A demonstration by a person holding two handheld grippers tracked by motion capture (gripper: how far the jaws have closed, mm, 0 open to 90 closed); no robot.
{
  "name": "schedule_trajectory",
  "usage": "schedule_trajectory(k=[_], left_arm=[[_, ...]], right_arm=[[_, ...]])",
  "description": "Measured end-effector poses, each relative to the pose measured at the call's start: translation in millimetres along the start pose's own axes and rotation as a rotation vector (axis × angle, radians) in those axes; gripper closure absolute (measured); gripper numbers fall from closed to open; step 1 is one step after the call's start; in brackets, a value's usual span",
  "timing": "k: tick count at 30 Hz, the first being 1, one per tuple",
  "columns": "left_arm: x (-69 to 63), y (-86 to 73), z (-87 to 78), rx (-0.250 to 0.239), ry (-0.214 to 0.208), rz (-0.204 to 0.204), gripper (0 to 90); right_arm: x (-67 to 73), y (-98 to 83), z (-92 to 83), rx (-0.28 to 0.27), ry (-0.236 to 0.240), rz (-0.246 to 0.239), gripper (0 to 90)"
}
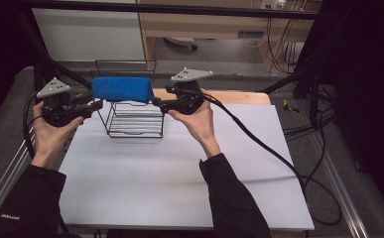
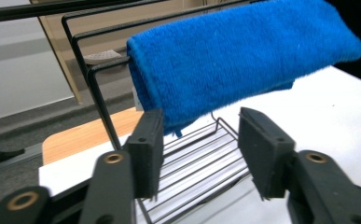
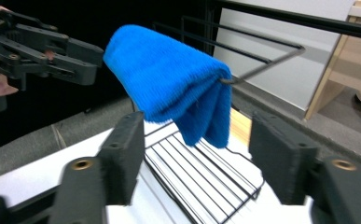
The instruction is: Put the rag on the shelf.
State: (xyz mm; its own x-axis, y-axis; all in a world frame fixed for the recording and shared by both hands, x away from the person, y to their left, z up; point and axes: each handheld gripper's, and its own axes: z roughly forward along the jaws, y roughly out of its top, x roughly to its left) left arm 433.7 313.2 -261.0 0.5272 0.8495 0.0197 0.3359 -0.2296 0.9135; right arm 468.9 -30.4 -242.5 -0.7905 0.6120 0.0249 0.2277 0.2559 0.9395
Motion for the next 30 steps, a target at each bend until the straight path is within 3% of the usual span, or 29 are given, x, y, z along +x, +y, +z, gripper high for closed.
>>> schedule_trajectory(k=[10, 16, 22, 30], left_arm=[[-8.3, -15.5, -3.5, 0.024, -0.010, -0.004, 33.3], [-18.2, -29.8, 1.1, 0.058, -0.033, 0.005, 23.6], [-27.4, -48.6, 8.9, 0.071, -0.051, 0.008, 14.2], [-37.3, -89.4, 23.9, 0.100, -0.103, -0.034, 9.0]], right_arm=[[-10.9, -14.0, -25.3, 0.000, -0.008, 0.027, 16.4], [-20.5, -32.4, -40.0, 0.020, -0.017, 0.043, 8.9], [-33.3, -62.2, -56.3, 0.065, -0.039, 0.070, 6.1], [-49.5, -105.3, -79.9, 0.129, -0.077, 0.078, 2.1]])
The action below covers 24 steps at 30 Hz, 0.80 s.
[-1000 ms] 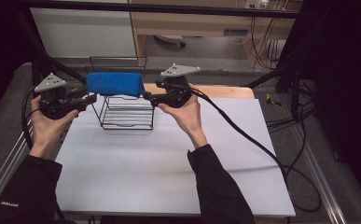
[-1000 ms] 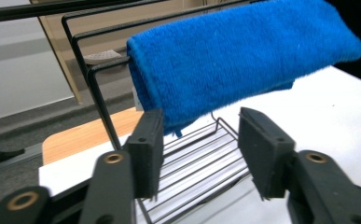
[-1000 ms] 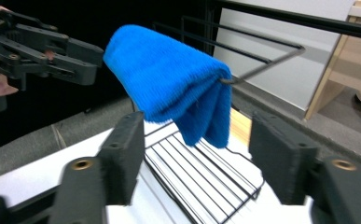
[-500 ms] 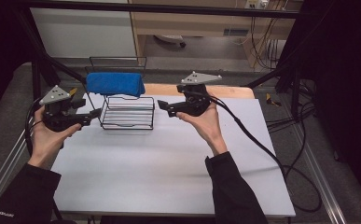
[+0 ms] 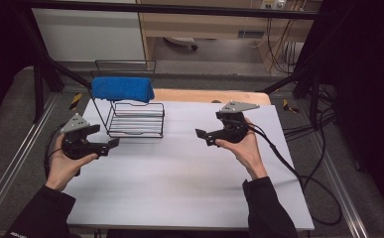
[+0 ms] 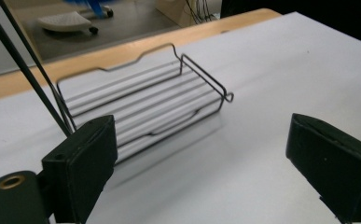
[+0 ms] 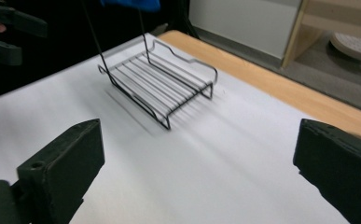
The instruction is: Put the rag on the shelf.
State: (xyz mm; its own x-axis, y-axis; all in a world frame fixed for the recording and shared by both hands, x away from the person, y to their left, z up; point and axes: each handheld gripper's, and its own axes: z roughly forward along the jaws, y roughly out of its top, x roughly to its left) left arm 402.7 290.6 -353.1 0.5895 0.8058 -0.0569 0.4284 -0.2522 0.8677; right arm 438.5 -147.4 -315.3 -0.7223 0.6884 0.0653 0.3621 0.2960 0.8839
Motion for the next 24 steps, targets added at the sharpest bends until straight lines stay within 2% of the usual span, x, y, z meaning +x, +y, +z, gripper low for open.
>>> schedule_trajectory(k=[10, 17, 19, 24], left_arm=[[-7.0, -37.5, 15.2, 0.031, -0.029, -0.015, 10.0], [-9.4, -60.9, 21.2, 0.061, -0.039, -0.002, 10.2], [-10.3, -65.0, 22.9, 0.072, -0.041, 0.007, 10.2], [-12.7, -72.5, 24.2, 0.087, -0.051, 0.028, 10.2]], right_arm=[[-21.0, -52.9, -18.6, 0.046, -0.027, 0.065, 0.7], [-30.2, -92.6, -29.1, 0.101, -0.059, 0.072, 0.6], [-32.0, -104.0, -32.3, 0.107, -0.062, 0.071, 0.7], [-36.4, -129.2, -42.3, 0.105, -0.060, 0.103, 0.7]])
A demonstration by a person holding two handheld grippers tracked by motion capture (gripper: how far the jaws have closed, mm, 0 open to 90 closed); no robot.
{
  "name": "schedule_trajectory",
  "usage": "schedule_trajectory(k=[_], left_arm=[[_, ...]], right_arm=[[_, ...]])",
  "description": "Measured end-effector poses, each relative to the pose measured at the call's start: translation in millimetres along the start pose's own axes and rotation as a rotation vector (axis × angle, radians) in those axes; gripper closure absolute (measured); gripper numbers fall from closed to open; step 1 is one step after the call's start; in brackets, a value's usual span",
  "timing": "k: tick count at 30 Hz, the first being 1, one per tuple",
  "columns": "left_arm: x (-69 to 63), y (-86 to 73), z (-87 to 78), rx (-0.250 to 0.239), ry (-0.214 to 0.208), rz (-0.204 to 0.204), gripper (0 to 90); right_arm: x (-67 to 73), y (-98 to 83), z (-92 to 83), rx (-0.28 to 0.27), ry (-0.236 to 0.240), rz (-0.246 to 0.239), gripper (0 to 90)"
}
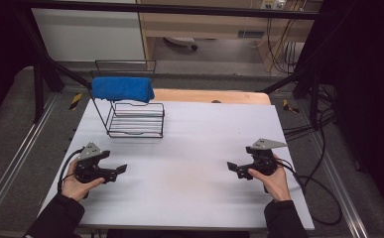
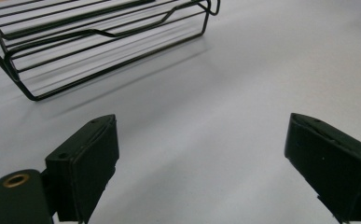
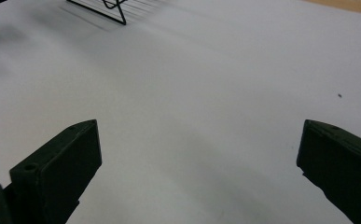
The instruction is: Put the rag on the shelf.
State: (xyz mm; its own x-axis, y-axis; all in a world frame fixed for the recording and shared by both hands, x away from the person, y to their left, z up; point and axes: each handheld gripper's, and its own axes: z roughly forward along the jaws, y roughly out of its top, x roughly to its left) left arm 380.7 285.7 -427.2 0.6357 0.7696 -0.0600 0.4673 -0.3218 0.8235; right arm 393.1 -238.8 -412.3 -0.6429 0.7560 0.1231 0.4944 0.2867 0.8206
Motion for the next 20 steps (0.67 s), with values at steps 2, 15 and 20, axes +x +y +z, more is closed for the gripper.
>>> schedule_trajectory(k=[2, 15, 20], left_arm=[[-1.5, -2.3, 0.5, 0.001, -0.005, 0.005, 10.2], [-6.1, -11.1, 3.9, 0.018, -0.023, 0.021, 9.9], [-5.3, -12.7, 2.9, 0.018, -0.022, 0.017, 9.7]], right_arm=[[-2.6, -9.9, -2.9, -0.004, -0.003, 0.005, 0.7], [-8.8, -43.8, -12.9, -0.010, 0.000, 0.041, 0.7], [-8.7, -44.9, -13.6, -0.010, 0.003, 0.037, 0.7]])
